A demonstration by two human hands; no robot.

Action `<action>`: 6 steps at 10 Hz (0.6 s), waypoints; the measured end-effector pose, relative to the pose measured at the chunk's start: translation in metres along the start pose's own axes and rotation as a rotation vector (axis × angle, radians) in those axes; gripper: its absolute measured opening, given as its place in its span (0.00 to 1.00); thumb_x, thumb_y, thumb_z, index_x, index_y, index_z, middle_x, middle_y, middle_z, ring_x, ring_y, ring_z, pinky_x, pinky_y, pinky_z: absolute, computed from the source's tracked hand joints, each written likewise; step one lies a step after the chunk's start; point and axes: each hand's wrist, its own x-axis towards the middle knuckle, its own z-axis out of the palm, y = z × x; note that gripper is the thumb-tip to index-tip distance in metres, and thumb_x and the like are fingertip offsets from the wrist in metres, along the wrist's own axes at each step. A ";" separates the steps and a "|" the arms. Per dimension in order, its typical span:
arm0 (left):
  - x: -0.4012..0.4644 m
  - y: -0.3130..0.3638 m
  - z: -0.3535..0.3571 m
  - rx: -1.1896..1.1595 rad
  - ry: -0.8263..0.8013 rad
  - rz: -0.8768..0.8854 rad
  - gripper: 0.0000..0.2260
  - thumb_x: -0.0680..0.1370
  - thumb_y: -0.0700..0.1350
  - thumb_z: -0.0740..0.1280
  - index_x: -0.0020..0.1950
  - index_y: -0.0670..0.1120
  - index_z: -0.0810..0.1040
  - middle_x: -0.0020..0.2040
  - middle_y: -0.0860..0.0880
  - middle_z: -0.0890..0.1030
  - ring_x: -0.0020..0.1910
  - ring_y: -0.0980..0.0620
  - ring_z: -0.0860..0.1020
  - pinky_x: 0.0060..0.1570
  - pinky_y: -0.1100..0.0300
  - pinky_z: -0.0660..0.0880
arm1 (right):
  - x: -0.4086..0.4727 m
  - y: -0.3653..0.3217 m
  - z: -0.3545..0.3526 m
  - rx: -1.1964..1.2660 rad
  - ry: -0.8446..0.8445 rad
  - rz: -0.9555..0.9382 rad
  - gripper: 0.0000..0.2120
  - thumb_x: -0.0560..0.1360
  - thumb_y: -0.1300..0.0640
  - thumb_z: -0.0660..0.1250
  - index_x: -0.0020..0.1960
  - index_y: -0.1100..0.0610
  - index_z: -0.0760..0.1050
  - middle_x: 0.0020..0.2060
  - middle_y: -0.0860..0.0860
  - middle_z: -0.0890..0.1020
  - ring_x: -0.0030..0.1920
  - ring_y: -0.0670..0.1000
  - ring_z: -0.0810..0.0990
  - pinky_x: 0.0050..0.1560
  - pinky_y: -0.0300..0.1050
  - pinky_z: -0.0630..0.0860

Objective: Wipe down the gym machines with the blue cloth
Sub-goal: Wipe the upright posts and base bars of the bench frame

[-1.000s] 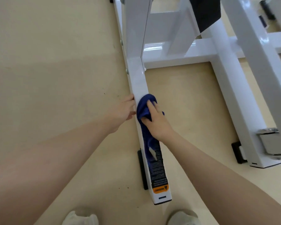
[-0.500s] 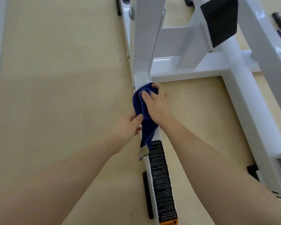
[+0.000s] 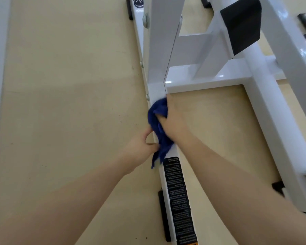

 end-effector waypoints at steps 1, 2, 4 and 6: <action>-0.001 0.001 -0.002 -0.014 -0.019 -0.037 0.25 0.75 0.36 0.64 0.67 0.58 0.68 0.56 0.55 0.77 0.55 0.57 0.74 0.41 0.76 0.69 | -0.026 0.011 0.002 -0.012 -0.030 -0.063 0.36 0.77 0.60 0.64 0.77 0.54 0.46 0.76 0.52 0.52 0.75 0.53 0.56 0.73 0.48 0.56; 0.003 0.000 -0.003 -0.075 -0.084 -0.083 0.34 0.70 0.34 0.60 0.70 0.62 0.62 0.60 0.55 0.74 0.63 0.52 0.72 0.62 0.58 0.70 | -0.006 0.015 -0.006 0.081 -0.055 0.002 0.34 0.75 0.57 0.67 0.75 0.49 0.52 0.64 0.47 0.68 0.56 0.41 0.73 0.56 0.38 0.70; -0.004 0.013 0.001 -0.161 -0.115 -0.083 0.29 0.72 0.29 0.53 0.67 0.54 0.69 0.55 0.56 0.78 0.56 0.53 0.76 0.57 0.59 0.74 | -0.058 0.032 0.005 0.226 -0.093 0.079 0.26 0.73 0.53 0.69 0.60 0.31 0.61 0.52 0.35 0.75 0.53 0.39 0.74 0.57 0.35 0.71; -0.013 0.004 0.010 -0.255 -0.054 -0.038 0.29 0.70 0.32 0.51 0.63 0.59 0.70 0.52 0.64 0.76 0.55 0.57 0.75 0.62 0.57 0.70 | -0.042 0.025 -0.008 0.364 -0.159 0.183 0.08 0.77 0.60 0.62 0.53 0.64 0.74 0.35 0.57 0.75 0.30 0.47 0.73 0.28 0.34 0.70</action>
